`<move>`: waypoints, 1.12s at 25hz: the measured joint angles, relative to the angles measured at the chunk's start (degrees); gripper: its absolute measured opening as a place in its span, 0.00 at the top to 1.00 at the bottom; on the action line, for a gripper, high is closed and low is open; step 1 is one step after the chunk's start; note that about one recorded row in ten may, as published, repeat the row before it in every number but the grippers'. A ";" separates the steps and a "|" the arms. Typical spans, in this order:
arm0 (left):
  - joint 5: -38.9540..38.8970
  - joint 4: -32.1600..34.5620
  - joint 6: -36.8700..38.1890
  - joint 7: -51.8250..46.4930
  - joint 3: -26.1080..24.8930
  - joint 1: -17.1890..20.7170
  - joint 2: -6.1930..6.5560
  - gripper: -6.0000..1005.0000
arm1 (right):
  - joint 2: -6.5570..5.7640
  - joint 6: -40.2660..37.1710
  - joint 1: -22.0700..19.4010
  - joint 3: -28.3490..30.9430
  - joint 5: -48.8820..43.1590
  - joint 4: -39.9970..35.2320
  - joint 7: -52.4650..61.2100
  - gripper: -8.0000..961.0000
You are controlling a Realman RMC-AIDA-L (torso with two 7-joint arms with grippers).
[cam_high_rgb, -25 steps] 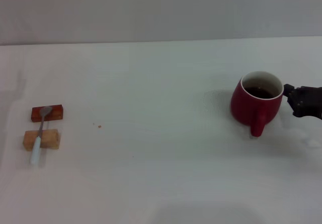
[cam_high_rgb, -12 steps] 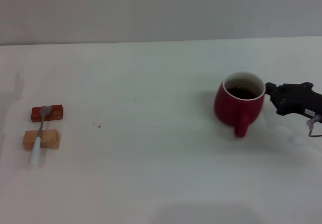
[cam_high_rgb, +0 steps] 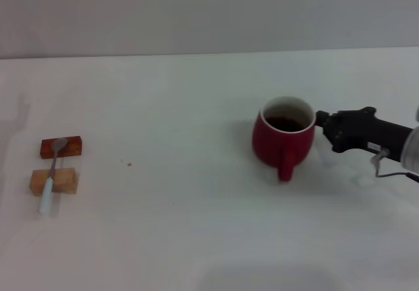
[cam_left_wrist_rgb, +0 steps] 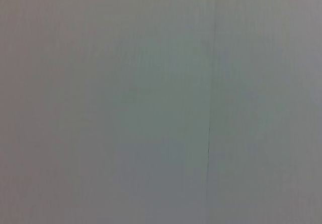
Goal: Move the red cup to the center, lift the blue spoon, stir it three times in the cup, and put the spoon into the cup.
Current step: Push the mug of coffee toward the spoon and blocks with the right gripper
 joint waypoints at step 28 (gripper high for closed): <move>0.44 -0.39 0.04 -0.09 0.52 0.97 -0.18 0.31 | 1.39 1.05 6.26 -8.99 0.40 4.65 -0.33 0.99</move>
